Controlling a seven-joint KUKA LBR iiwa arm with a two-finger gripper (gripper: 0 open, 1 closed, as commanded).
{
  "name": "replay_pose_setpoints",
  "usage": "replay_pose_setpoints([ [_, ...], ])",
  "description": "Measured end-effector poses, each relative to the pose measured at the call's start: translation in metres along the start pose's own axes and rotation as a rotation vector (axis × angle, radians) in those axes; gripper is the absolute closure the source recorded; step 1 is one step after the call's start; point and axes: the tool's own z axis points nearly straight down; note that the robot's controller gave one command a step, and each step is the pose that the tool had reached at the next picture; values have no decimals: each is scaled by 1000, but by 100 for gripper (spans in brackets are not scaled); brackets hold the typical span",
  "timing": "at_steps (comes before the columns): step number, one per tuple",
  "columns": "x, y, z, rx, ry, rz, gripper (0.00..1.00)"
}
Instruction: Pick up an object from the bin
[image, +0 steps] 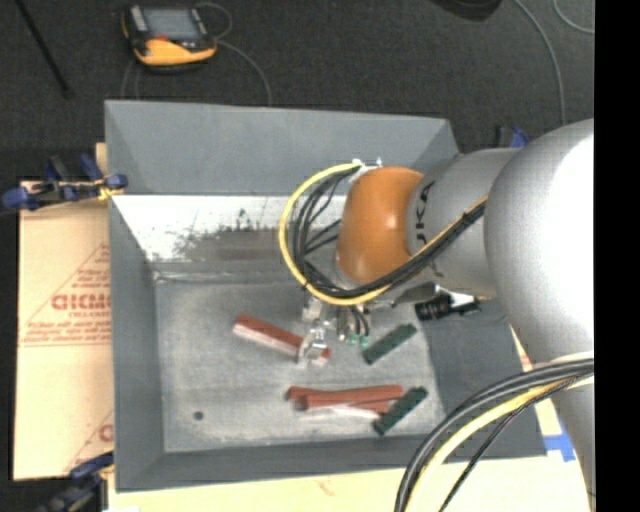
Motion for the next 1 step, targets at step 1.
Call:
replay_pose_setpoints([
  [1, -5, 17, -152, -3, -9, -25, 100],
])
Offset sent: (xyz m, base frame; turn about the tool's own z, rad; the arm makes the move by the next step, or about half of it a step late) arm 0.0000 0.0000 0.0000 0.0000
